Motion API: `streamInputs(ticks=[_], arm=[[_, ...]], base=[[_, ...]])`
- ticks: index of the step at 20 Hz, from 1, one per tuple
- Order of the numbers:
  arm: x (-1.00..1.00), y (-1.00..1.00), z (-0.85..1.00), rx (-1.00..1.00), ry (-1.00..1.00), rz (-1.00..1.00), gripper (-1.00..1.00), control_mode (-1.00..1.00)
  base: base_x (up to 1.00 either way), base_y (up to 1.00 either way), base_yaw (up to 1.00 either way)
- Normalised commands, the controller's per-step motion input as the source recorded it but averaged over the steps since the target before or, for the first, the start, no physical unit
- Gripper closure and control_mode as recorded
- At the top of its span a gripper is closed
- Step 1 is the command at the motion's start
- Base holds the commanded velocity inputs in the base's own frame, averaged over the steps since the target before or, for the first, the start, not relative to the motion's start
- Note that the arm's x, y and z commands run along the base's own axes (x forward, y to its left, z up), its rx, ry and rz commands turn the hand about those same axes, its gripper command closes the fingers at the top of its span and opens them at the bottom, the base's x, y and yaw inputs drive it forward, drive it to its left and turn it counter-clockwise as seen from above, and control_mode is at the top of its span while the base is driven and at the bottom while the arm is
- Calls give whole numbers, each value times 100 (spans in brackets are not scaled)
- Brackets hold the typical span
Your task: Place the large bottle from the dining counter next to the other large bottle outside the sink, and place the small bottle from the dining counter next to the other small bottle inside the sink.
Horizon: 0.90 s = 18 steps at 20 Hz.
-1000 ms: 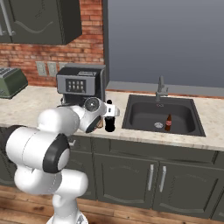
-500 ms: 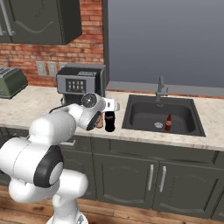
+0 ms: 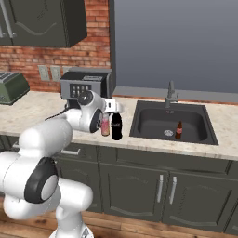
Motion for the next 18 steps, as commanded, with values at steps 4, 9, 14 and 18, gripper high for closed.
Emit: streamInputs(ticks=[4, 9, 14, 18], arm=[[-14, 0, 3, 1, 9, 0, -100, -100], [-20, 1, 4, 0, 8, 0, -100, -100], [-15, 2, -3, 0, 0, 0, -100, -100], [-36, 7, -11, 0, 0, 0, -100, -100]], base=[[0, 0, 0], [0, 0, 0], [0, 0, 0], [0, 0, 0]])
